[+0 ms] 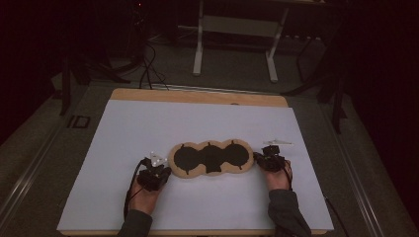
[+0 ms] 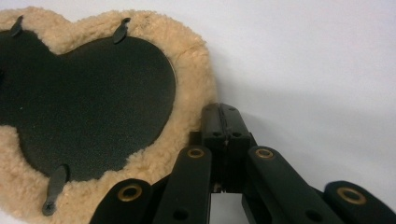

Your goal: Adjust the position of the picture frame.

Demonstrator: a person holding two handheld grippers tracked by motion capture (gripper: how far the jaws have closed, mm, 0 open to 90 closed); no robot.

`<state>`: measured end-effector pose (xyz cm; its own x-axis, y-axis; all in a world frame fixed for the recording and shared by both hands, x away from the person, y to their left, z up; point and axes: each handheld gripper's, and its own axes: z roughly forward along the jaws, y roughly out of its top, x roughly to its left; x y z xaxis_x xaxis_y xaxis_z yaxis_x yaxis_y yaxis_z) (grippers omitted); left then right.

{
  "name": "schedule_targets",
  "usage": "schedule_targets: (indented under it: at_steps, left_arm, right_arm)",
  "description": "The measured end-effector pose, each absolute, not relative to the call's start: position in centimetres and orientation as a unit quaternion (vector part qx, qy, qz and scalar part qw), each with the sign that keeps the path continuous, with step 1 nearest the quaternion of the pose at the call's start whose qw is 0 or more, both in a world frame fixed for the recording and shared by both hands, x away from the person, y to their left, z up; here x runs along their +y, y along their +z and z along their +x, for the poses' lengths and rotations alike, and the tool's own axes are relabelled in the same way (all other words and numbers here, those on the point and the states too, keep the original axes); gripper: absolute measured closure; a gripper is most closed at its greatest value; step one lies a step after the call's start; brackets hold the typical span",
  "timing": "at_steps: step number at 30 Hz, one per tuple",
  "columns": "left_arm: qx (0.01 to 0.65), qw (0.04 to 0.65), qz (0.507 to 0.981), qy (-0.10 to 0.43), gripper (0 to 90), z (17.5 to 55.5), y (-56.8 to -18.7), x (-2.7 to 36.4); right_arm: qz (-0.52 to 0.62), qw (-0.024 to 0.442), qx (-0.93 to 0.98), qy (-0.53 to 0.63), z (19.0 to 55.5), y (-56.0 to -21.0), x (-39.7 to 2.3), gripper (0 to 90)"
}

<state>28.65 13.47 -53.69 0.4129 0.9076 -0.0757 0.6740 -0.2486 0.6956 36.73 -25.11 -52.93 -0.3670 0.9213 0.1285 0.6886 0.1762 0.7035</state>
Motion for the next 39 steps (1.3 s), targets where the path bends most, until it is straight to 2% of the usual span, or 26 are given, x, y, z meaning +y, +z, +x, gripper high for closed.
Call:
schedule_targets:
  at_steps: [39]
  left_arm:
    - [0.524, 0.339, 0.758, 0.19, 89.9, 29.8, -53.9, 15.0]
  right_arm:
    - [0.531, 0.152, 0.751, 0.363, 36.2, -53.1, -24.0, 90.0]
